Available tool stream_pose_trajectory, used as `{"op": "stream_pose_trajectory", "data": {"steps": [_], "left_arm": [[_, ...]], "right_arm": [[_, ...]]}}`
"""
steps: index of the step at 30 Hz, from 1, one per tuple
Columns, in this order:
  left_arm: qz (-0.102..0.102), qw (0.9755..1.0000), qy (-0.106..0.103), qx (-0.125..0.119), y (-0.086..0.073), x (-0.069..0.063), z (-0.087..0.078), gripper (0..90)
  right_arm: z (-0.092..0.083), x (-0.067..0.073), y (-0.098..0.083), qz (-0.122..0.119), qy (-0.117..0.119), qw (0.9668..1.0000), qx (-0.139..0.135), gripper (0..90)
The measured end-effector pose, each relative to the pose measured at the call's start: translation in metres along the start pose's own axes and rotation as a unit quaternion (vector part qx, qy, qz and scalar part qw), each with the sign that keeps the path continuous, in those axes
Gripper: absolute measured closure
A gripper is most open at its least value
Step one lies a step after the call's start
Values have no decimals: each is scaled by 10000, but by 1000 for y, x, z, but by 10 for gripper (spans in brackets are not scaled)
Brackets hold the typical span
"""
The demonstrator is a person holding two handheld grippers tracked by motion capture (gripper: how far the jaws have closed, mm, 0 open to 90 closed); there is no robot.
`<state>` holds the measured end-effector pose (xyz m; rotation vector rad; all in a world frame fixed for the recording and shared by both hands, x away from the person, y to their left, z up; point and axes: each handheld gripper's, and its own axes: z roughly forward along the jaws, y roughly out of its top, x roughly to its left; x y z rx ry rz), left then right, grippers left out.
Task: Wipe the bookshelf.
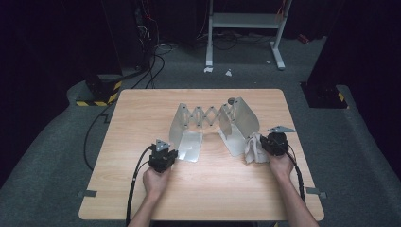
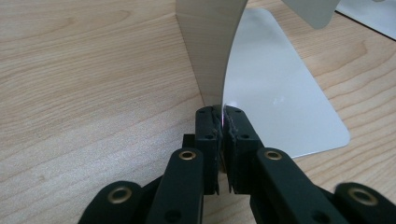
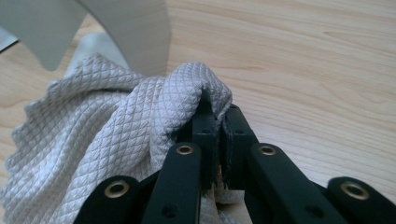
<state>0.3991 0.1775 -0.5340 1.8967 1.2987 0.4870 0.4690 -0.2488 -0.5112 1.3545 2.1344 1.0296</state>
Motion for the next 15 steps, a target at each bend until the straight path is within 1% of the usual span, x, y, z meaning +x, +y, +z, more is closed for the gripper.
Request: {"op": "stream_pose_trajectory", "data": {"steps": [3, 8, 9, 10, 11, 13, 14, 15], "left_arm": [[0, 10000, -2, -1, 0, 0, 0, 845], [-2, 10000, -2, 0, 0, 0, 0, 846], [-2, 10000, -2, 0, 0, 0, 0, 846], [-3, 10000, 0, 2, 0, 0, 0, 846], [-11, 10000, 3, -1, 0, 1, 0, 845], [8, 10000, 17, 4, 0, 1, 0, 845], [8, 10000, 19, 5, 0, 1, 0, 846], [7, 10000, 24, 4, 0, 1, 0, 846]], "right_arm": [[0, 6, 0, -88, 131, 9999, 43, 864], [0, 22, -4, -214, 399, 9990, 67, 864], [0, 22, -4, -214, 399, 9990, 67, 864], [0, 27, -5, -298, 434, 9986, 57, 865], [0, 29, -5, -338, 445, 9984, 56, 865], [0, 32, -5, -337, 483, 9982, 69, 864], [-1, 32, -5, -400, 477, 9980, 59, 864], [-1, 33, -5, -407, 461, 9981, 50, 864]]}}
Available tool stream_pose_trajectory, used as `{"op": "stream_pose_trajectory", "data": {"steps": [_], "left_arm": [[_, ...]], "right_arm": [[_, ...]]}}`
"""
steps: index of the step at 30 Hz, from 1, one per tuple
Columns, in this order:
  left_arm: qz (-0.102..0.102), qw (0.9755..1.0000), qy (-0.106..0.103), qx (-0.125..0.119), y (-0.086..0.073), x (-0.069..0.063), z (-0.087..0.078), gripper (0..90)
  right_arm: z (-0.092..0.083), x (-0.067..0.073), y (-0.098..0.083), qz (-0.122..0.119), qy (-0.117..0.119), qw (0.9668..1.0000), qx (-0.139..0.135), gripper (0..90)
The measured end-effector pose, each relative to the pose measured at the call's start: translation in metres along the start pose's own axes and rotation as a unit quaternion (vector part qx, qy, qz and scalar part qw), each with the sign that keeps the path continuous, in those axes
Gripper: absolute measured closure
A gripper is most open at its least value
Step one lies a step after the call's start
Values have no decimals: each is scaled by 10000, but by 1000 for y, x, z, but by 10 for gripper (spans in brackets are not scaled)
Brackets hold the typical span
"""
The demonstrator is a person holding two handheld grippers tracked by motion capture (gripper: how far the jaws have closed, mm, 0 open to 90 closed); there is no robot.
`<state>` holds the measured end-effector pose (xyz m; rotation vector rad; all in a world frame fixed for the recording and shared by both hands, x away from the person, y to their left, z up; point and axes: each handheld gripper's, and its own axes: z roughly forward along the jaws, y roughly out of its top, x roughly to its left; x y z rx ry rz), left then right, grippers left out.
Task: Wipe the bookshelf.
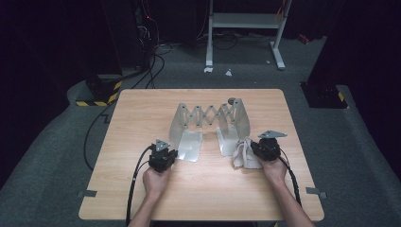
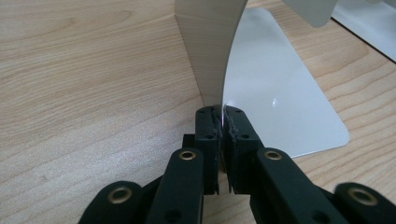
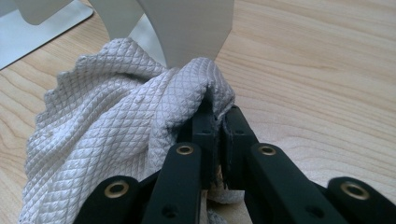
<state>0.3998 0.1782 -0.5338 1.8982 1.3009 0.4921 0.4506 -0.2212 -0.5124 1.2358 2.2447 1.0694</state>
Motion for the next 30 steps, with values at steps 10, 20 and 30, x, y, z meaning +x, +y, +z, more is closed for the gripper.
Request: {"op": "stream_pose_trajectory", "data": {"steps": [10, 20, 30], "left_arm": [[18, 10000, 85, -10, 1, 0, 1, 848], [-27, 9999, 104, -26, 1, -1, 2, 850], [-34, 9999, 128, -19, 2, -1, 2, 851]], "right_arm": [[-27, -2, 19, 1, 53, 9988, -486, 864], [-51, -1, 42, -48, 155, 9961, -872, 864], [-65, 6, 55, -102, 338, 9930, -1131, 864]]}}
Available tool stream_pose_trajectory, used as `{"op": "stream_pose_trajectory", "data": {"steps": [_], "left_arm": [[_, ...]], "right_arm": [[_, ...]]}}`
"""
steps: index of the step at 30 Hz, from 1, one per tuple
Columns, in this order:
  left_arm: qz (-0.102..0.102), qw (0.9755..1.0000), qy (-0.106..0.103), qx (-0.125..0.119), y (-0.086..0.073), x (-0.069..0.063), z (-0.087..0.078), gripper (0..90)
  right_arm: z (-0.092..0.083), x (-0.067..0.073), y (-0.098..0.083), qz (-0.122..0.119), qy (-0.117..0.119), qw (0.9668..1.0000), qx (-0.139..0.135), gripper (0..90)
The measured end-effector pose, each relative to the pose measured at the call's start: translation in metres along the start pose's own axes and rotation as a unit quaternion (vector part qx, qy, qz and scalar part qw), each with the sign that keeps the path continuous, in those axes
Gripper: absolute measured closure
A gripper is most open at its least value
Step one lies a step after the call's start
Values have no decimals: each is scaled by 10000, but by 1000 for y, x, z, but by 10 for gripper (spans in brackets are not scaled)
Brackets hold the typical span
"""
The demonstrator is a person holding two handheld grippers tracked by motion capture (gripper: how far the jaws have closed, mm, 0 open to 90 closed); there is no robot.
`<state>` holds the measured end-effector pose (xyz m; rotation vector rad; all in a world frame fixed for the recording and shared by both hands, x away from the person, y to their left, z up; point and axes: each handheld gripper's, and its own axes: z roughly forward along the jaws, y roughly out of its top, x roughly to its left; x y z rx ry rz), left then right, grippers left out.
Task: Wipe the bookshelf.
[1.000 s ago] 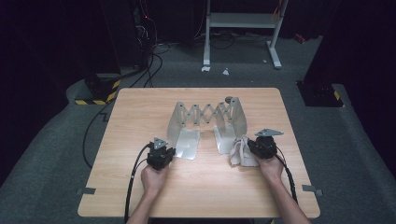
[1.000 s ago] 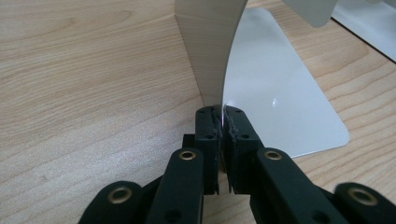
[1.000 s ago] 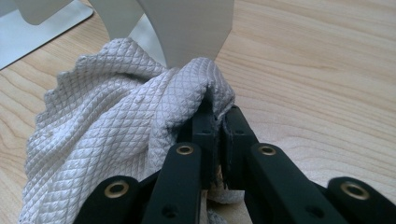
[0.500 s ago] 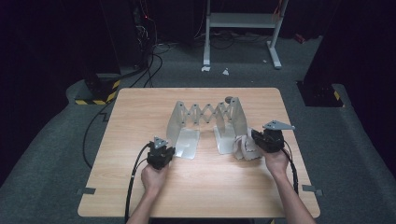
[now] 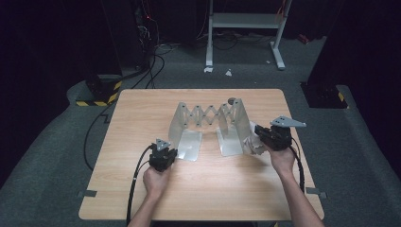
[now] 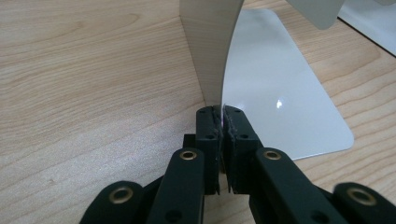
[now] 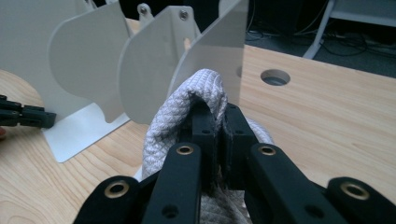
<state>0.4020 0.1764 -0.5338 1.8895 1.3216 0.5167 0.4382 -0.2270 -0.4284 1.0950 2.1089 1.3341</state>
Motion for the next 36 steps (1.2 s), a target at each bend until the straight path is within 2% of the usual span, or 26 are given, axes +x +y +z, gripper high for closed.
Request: {"op": "stream_pose_trajectory", "data": {"steps": [5, 10, 18, 27, 36], "left_arm": [[7, 10000, -6, 10, 1, 0, 0, 850], [-13, 10000, 35, -1, 4, 1, 4, 848], [20, 10000, 69, 2, 4, 0, 4, 848], [-2, 10000, 41, 8, 3, 0, 4, 848], [-8, 10000, 35, 2, 3, 0, 4, 848]], "right_arm": [[1, 9, 4, -116, 101, 9999, -34, 864], [2, 11, 10, -96, 135, 9998, -133, 864], [1, 19, 15, -259, 66, 9994, -221, 862], [14, 19, -8, -151, 4, 9998, -92, 862], [34, 16, -35, -16, -19, 9997, 247, 862]]}}
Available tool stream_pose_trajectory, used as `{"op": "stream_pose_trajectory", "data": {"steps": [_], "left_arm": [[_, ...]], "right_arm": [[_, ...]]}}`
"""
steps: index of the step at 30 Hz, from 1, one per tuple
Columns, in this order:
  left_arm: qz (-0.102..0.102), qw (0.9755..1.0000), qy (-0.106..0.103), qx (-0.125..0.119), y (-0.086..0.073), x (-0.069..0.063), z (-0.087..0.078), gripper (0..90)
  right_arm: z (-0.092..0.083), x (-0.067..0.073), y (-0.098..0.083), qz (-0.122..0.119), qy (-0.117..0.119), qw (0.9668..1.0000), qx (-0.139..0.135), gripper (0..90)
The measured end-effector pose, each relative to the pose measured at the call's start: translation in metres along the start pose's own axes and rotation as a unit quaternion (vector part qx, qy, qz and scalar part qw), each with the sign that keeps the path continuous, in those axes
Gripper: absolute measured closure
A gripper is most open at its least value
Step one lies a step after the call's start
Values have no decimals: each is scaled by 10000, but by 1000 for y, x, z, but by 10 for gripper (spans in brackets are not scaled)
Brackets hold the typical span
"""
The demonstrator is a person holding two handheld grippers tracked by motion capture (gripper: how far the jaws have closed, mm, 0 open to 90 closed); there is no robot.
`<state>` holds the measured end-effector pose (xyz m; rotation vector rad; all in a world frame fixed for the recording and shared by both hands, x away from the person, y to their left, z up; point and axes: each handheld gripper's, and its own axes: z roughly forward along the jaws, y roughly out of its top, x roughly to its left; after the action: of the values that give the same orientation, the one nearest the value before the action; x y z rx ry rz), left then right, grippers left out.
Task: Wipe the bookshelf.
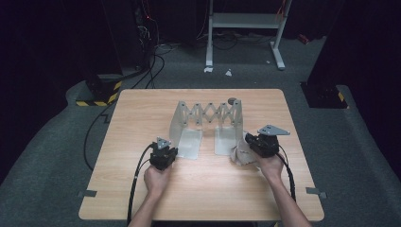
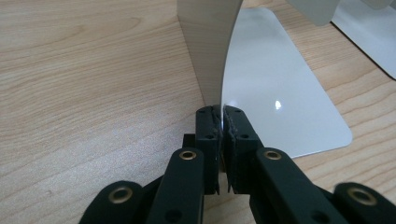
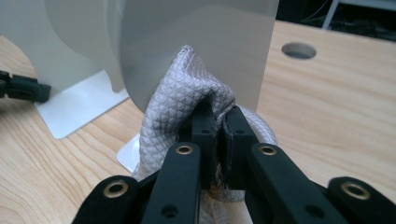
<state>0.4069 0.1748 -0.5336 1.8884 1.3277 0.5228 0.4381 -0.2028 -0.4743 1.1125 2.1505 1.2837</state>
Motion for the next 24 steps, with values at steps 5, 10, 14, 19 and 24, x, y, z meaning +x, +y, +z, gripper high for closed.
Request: {"op": "stream_pose_trajectory", "data": {"steps": [5, 10, 14, 19, 24], "left_arm": [[5, 10000, -10, 1, 0, 0, 0, 848], [29, 10000, -11, 9, 0, 0, 0, 847], [7, 10000, -25, 3, 0, -1, 0, 846], [13, 10000, -42, 1, 0, -1, 0, 844], [11, 10000, -60, 3, -1, -1, -1, 843]], "right_arm": [[12, -2, -7, -29, -37, 9998, 201, 862], [23, -4, -16, 29, -50, 9992, 399, 862], [32, -5, -24, 127, -43, 9982, 583, 862], [39, -7, -31, 214, -45, 9972, 711, 861], [39, -7, -29, 270, -26, 9969, 737, 860]]}}
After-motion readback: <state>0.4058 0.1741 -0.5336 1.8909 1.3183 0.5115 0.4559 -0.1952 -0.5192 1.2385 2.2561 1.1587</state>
